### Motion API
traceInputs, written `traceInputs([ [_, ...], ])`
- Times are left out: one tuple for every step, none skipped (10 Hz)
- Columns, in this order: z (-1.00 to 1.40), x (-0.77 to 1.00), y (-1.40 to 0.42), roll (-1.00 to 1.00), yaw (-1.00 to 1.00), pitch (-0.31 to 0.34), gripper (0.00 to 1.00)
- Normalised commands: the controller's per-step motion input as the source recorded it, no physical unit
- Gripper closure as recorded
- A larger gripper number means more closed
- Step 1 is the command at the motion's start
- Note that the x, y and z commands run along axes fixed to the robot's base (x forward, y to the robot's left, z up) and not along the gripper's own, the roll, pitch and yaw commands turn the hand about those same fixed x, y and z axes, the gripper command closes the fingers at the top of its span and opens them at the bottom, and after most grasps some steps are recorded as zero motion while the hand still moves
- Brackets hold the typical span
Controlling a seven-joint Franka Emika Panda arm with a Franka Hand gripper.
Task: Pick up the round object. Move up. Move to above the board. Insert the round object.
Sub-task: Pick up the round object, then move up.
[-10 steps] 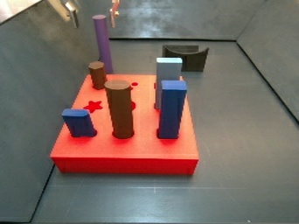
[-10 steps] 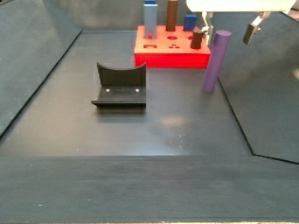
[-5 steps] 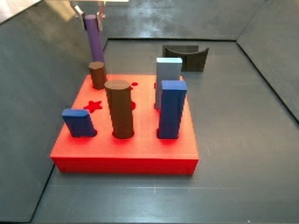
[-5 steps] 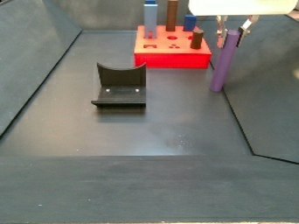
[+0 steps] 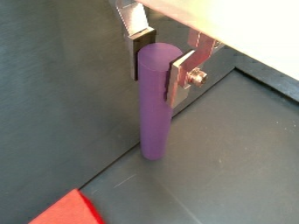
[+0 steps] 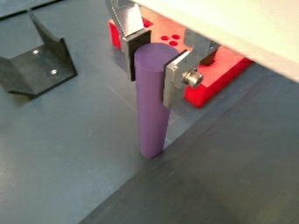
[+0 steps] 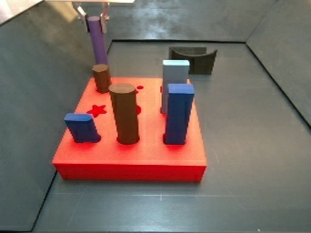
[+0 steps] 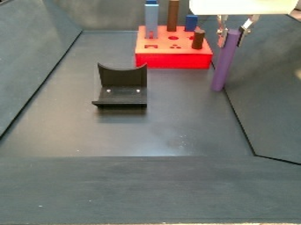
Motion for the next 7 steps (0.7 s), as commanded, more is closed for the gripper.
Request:
traceInputs([
  [0.00,0.00,0.00,0.00,0.00,0.000,1.00],
  [0.00,0.00,0.00,0.00,0.00,0.000,1.00],
  [0.00,0.00,0.00,0.00,0.00,0.000,1.00],
  [0.00,0.00,0.00,0.00,0.00,0.000,1.00],
  [0.00,0.00,0.00,0.00,0.00,0.000,1.00],
  [0.00,0.00,0.00,0.00,0.00,0.000,1.00],
  [0.83,0.00,0.00,0.00,0.00,0.000,1.00],
])
